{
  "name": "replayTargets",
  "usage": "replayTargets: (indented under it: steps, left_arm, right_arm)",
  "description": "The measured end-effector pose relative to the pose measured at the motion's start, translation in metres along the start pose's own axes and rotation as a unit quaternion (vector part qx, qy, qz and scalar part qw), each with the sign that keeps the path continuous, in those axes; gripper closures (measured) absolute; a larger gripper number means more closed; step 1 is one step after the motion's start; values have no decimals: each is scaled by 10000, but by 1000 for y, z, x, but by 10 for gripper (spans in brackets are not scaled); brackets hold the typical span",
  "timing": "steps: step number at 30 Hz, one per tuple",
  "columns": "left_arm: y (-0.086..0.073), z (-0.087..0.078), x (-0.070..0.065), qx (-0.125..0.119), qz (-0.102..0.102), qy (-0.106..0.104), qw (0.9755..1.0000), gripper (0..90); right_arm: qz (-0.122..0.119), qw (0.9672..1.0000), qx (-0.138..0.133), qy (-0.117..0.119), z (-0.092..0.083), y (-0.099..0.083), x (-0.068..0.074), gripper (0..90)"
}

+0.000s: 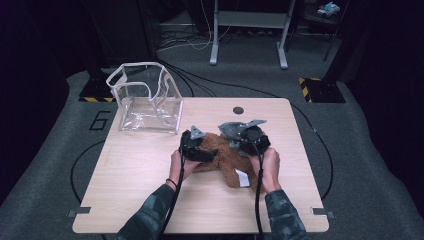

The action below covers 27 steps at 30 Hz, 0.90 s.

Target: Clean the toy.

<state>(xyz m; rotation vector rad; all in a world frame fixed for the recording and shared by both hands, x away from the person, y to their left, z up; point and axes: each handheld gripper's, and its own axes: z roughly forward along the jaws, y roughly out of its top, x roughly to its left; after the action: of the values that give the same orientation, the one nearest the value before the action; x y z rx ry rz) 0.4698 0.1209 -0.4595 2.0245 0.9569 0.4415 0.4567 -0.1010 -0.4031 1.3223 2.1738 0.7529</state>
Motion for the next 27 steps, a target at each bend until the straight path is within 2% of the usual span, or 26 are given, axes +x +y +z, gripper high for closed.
replayTargets:
  steps: [1, 4, 9, 13, 16, 19, 21, 24, 27]
  left_arm:
    - [0, 0, 0, 9, 13, -3, 10000, 123]
    - [0, 0, 0, 21, 39, -13, 10000, 123]
    - [0, 0, 0, 6, 21, -9, 10000, 123]
    - [0, 0, 0, -13, 39, 4, 10000, 122]
    - [-1, 0, 1, -39, 15, -17, 10000, 121]
    - [-1, 0, 2, -71, -16, -29, 10000, 120]
    - [-1, 0, 2, -55, 8, -4, 10000, 117]
    - [-1, 1, -1, -81, -11, 46, 10000, 113]
    - [0, 2, 0, -77, -39, 41, 10000, 113]
  right_arm:
    - [125, 9999, -36, 3, -1, -3, -5, 761]
    - [300, 9995, -52, -45, -5, -13, -22, 762]
    - [582, 9981, 15, -211, -5, -27, -41, 761]
    - [642, 9976, 65, -263, -4, -33, -48, 760]
    - [756, 9970, -113, -97, -15, -30, -48, 759]
    - [802, 9954, -421, 306, -27, -20, -39, 758]
    - [615, 9961, -504, 394, -30, -11, -26, 757]
    - [382, 9963, -532, 560, -24, 1, -2, 754]
    - [144, 9964, -460, 694, -10, 10, 24, 749]
